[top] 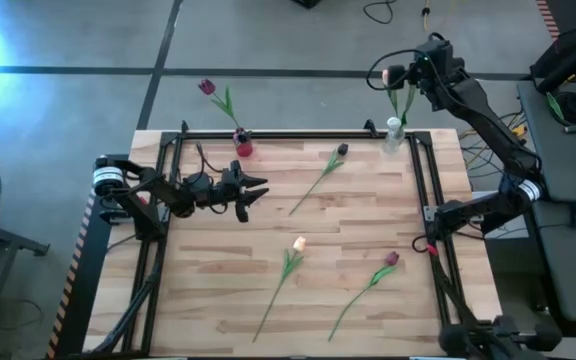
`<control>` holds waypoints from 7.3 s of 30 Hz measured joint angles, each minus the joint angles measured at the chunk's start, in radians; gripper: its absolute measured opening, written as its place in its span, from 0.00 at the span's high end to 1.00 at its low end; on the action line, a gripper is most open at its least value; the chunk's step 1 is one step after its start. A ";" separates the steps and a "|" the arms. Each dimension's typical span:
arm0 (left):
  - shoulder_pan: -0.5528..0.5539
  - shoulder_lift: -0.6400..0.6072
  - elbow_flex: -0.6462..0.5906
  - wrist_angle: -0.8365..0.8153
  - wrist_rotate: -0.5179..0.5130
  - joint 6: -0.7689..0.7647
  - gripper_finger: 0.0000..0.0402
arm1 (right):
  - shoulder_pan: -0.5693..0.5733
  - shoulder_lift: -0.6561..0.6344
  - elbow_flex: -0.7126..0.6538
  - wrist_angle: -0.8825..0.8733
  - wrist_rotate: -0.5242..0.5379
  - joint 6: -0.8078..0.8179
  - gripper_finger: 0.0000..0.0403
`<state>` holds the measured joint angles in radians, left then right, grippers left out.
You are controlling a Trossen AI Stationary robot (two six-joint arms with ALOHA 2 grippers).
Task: Sort flowers into vase by color
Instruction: Put the black tulip into the red vase
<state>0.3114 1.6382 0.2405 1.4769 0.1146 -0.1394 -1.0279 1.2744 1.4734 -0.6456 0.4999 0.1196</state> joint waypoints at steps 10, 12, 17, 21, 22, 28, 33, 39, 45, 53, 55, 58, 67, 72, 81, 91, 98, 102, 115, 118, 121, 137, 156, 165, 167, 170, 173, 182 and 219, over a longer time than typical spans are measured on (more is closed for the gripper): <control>0.000 0.000 0.000 -0.015 0.000 0.000 0.69 | 0.000 0.068 0.003 -0.043 -0.001 0.028 0.98; 0.000 0.000 0.000 -0.019 0.000 0.000 0.69 | 0.000 0.066 0.004 -0.048 -0.001 0.030 0.98; 0.000 0.000 0.000 -0.020 0.000 0.000 0.69 | 0.008 0.031 0.005 -0.060 -0.003 0.029 0.98; 0.000 0.000 0.001 -0.020 0.000 0.000 0.69 | 0.042 -0.021 0.005 -0.057 -0.010 0.004 0.98; 0.000 0.000 0.002 -0.020 0.000 0.000 0.69 | 0.053 -0.033 0.005 -0.054 -0.034 -0.006 0.98; -0.027 0.000 0.038 -0.039 0.029 0.022 0.72 | 0.178 -0.119 -0.020 -0.060 -0.053 -0.086 0.98; -0.068 0.000 0.133 -0.225 0.034 0.069 0.79 | 0.325 -0.214 -0.125 0.020 -0.054 -0.128 0.98; -0.104 0.000 0.231 -0.404 0.034 0.132 0.88 | 0.493 -0.365 -0.340 0.189 -0.018 -0.153 0.98; -0.130 0.000 0.324 -0.575 0.033 0.129 0.94 | 0.680 -0.504 -0.522 0.316 0.007 -0.173 0.98; -0.157 0.039 0.560 -1.034 -0.043 0.130 1.00 | 0.908 -0.599 -0.637 0.331 0.134 -0.191 0.98; -0.157 0.073 0.613 -1.096 -0.044 0.128 1.00 | 0.958 -0.611 -0.662 0.342 0.136 -0.191 0.98; -0.157 0.144 0.708 -1.207 -0.081 0.118 0.99 | 1.024 -0.613 -0.692 0.358 0.156 -0.191 0.98; -0.157 0.399 1.039 -1.474 -0.230 0.101 0.83 | 1.143 -0.599 -0.758 0.380 0.208 -0.182 0.98; -0.157 0.498 1.205 -1.623 -0.401 0.101 0.69 | 1.162 -0.599 -0.801 0.393 0.209 -0.161 0.98; -0.119 0.632 1.448 -1.783 -0.445 0.051 0.62 | 1.162 -0.599 -0.854 0.397 0.211 -0.113 0.98; -0.079 0.803 1.736 -1.983 -0.438 0.069 0.63 | 1.162 -0.599 -0.868 0.398 0.210 -0.108 0.98; -0.060 0.916 1.919 -2.100 -0.409 0.084 0.63 | 1.161 -0.598 -0.875 0.397 0.209 -0.083 0.98; -0.052 0.957 2.006 -2.188 -0.355 0.112 0.70 | 1.161 -0.598 -0.879 0.396 0.208 -0.075 0.98; -0.057 0.941 2.025 -2.266 -0.357 0.213 1.00 | 1.161 -0.598 -0.899 0.396 0.208 -0.065 0.98; -0.060 0.929 2.013 -2.255 -0.358 0.211 1.00 | 1.161 -0.598 -0.904 0.397 0.208 -0.066 0.98; -0.062 0.921 1.982 -2.218 -0.354 0.196 1.00 | 1.162 -0.598 -0.906 0.397 0.208 -0.068 0.98; -0.071 0.555 1.428 -1.845 -0.344 0.097 1.00 | 1.161 -0.597 -0.907 0.398 0.210 -0.081 0.98; -0.034 0.783 1.749 -2.006 -0.307 0.082 0.66 | 1.161 -0.552 -0.908 0.470 0.207 -0.124 0.98; -0.029 0.985 2.085 -2.228 -0.350 0.100 0.64 | 1.161 -0.537 -0.908 0.465 0.199 -0.131 0.98; -0.028 0.977 2.070 -2.226 -0.341 0.078 0.64 | 1.161 -0.536 -0.908 0.462 0.197 -0.132 0.98; -0.028 0.968 2.078 -2.283 -0.343 0.079 0.65 | 1.161 -0.533 -0.908 0.460 0.189 -0.137 0.98; -0.037 0.968 2.115 -2.360 -0.389 0.102 0.67 | 1.161 -0.533 -0.908 0.465 0.180 -0.139 0.98; -0.049 0.925 2.093 -2.387 -0.556 0.199 0.81 | 1.161 -0.532 -0.911 0.465 0.181 -0.137 0.98; 0.005 0.442 1.236 -1.901 -0.288 0.033 0.97 | 1.161 -0.532 -0.964 0.532 0.176 -0.119 0.98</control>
<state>0.3160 2.0804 1.4761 -0.4244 -0.1734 -0.1066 0.1333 0.7425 0.5093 -0.1138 0.6763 0.0006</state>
